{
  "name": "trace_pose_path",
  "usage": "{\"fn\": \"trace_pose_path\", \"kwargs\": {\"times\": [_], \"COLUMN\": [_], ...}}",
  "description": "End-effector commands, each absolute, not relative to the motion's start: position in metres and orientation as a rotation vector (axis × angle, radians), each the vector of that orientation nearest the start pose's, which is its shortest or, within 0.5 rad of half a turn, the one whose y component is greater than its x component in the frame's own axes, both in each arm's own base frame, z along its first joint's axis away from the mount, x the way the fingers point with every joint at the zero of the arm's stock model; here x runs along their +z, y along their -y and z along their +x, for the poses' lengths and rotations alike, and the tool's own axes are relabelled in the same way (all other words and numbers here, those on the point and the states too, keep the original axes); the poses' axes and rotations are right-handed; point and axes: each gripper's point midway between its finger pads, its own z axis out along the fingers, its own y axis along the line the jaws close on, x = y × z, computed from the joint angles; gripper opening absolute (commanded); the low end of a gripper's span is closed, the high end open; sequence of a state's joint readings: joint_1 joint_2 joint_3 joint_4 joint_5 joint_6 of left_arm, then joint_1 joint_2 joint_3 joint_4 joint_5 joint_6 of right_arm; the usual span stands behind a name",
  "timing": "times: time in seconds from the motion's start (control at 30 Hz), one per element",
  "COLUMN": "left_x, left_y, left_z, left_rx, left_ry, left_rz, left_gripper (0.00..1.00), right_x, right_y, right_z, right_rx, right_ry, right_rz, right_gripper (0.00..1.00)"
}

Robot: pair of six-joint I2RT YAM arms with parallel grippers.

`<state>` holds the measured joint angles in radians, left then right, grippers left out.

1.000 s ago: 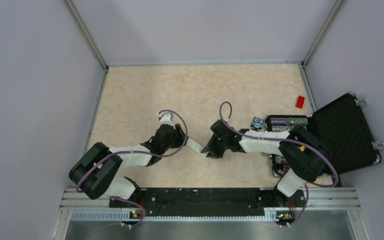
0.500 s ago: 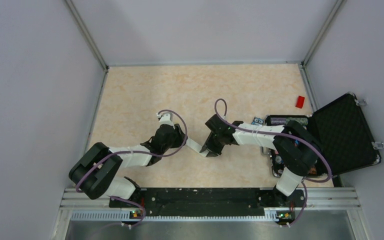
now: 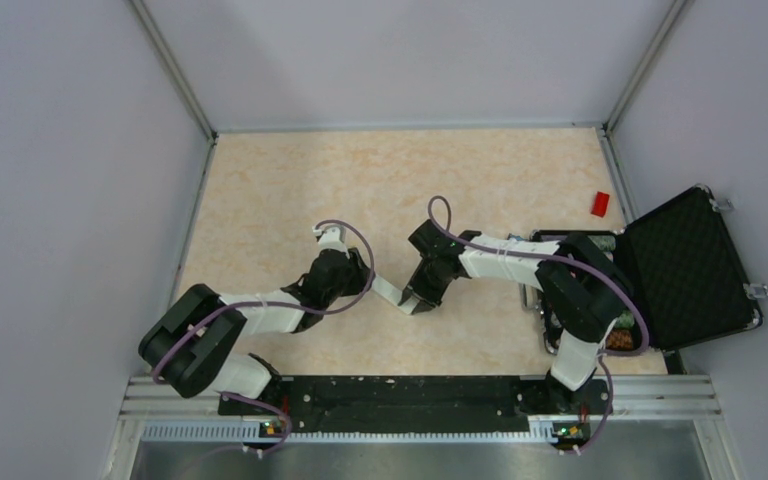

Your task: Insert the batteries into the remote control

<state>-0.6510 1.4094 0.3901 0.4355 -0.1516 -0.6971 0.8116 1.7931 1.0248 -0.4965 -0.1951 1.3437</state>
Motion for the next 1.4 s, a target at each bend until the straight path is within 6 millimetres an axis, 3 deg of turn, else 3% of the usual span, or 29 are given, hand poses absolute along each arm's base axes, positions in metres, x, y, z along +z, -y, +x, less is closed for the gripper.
{"fn": "trace_pose_path", "kwargs": {"times": [0.0,0.37,0.53,0.6,0.73,1.07,1.2,1.37], "left_x": [0.019,0.018,0.019,0.020,0.023,0.038,0.046,0.067], "left_y": [0.248,0.251,0.251,0.252,0.253,0.259,0.261,0.266], "left_z": [0.231,0.229,0.229,0.230,0.233,0.249,0.254,0.261], "left_rx": [-0.834,-0.854,-0.855,-0.852,-0.843,-0.790,-0.780,-0.784], "left_ry": [-2.339,-2.334,-2.331,-2.333,-2.336,-2.335,-2.329,-2.293], "left_rz": [0.014,0.010,0.005,0.003,0.000,0.013,0.032,0.050], "left_gripper": [0.47,0.46,0.46,0.46,0.46,0.51,0.55,0.62], "right_x": [-0.098,-0.116,-0.112,-0.104,-0.082,-0.022,0.005,0.031], "right_y": [-0.275,-0.269,-0.266,-0.267,-0.270,-0.277,-0.283,-0.273], "right_z": [0.188,0.186,0.191,0.198,0.213,0.215,0.209,0.198], "right_rx": [0.138,-0.005,-0.008,0.011,0.074,0.283,0.422,0.495], "right_ry": [-2.971,-2.995,-2.961,-2.937,-2.884,-2.826,-2.798,-2.757], "right_rz": [0.830,0.908,0.920,0.883,0.789,0.490,0.349,0.271], "right_gripper": [0.00,0.00,0.00,0.00,0.10,0.63,0.70,0.73]}}
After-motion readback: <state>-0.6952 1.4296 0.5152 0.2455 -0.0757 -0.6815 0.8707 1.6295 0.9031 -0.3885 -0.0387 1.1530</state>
